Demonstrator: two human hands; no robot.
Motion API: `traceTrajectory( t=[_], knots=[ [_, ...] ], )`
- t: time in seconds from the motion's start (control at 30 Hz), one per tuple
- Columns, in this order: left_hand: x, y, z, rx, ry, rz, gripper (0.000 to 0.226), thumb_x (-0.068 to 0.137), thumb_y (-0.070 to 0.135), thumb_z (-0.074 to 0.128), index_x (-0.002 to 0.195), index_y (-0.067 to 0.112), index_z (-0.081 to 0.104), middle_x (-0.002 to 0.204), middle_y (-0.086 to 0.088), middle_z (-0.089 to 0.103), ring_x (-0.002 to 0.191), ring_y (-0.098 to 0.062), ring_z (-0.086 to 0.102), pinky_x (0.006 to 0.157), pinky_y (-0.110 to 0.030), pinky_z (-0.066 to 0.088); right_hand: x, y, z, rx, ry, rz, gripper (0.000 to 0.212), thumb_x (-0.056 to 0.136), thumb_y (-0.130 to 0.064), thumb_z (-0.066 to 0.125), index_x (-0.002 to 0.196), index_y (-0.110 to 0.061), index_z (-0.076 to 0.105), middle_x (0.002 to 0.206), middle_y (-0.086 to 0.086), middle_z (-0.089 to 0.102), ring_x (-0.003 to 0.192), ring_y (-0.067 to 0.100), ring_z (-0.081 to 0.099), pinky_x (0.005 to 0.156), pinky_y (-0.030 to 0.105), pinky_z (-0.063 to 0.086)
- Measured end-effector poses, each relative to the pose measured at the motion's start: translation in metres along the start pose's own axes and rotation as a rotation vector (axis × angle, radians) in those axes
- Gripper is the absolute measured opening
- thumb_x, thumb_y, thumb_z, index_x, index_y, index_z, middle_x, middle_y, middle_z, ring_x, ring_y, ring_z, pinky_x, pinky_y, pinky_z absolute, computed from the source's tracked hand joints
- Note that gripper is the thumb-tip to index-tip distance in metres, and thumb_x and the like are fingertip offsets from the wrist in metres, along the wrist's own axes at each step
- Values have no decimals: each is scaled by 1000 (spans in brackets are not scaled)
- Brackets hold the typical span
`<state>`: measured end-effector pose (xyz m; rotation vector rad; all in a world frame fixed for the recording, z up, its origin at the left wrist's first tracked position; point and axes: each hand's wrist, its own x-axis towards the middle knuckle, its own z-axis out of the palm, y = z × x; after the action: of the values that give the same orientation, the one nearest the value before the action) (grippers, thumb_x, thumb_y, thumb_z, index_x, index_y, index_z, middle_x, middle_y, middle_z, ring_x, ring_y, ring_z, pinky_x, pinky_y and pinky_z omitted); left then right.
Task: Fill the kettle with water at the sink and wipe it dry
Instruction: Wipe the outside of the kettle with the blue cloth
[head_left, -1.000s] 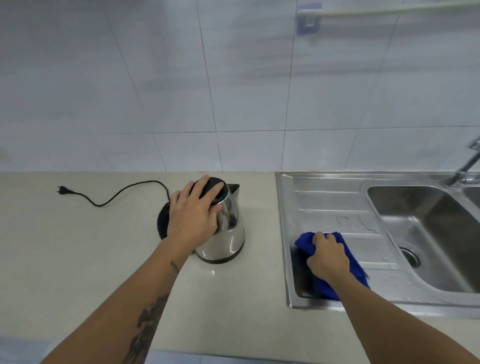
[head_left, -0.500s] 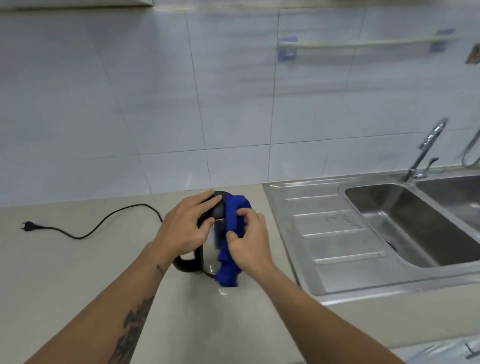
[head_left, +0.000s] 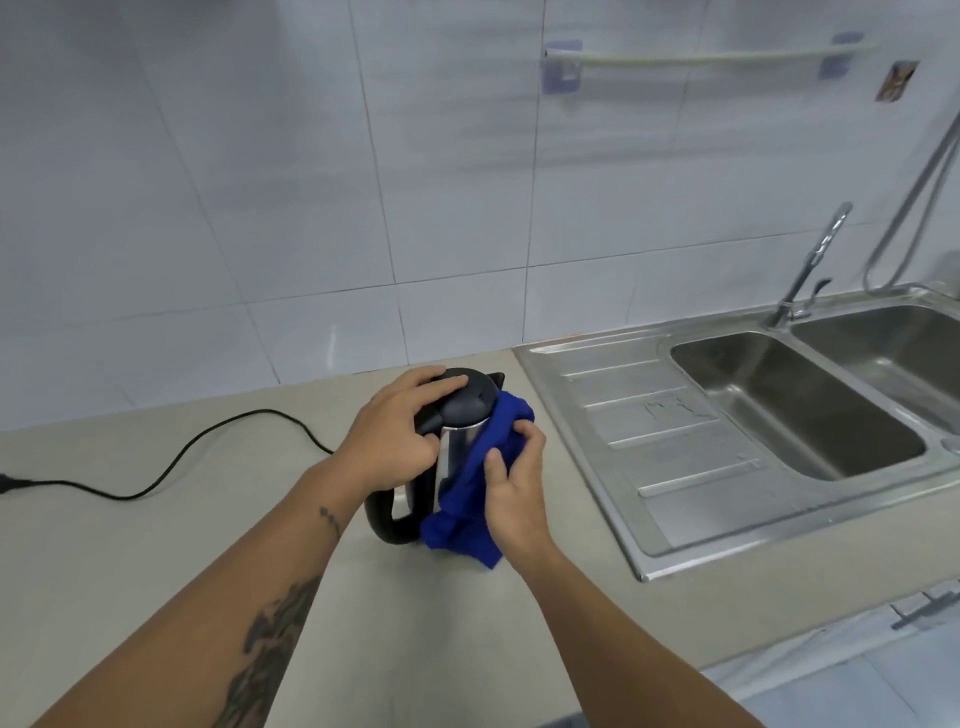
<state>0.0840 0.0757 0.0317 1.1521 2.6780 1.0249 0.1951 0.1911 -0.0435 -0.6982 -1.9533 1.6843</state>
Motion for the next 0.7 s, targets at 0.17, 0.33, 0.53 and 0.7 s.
traceTrajectory(
  t=[0.17, 0.33, 0.53, 0.7],
  knots=[
    [1, 0, 7, -135, 80, 21, 72, 72, -5, 56, 133, 33, 62, 142, 14, 49, 131, -8, 46, 110, -24, 36, 13, 21, -1, 128, -27, 244, 47, 106, -39, 28, 153, -43, 30, 151, -8, 48, 134, 17, 50, 117, 47, 39],
    [0, 0, 7, -178, 57, -1, 70, 78, -6, 56, 135, 34, 60, 145, 16, 46, 133, -3, 41, 110, -23, 35, 14, -8, 22, 35, 42, 189, 62, 96, -46, 28, 157, -46, 21, 165, -7, 28, 155, 20, 21, 124, 51, 22],
    [6, -8, -1, -122, -20, 11, 65, 78, 14, 66, 135, 44, 58, 141, 20, 45, 132, -11, 41, 110, -33, 38, 25, -25, 25, -28, 55, 54, 66, 92, -49, 28, 157, -44, 24, 165, -8, 27, 149, 22, 28, 121, 52, 26],
    [-3, -7, 13, -91, 126, 5, 61, 83, 14, 67, 136, 41, 57, 133, 24, 43, 121, -12, 37, 96, -5, 24, 47, -4, 6, 342, -7, 360, 46, 102, -43, 32, 139, -30, 55, 127, 7, 69, 113, 25, 65, 90, 43, 56]
  ],
)
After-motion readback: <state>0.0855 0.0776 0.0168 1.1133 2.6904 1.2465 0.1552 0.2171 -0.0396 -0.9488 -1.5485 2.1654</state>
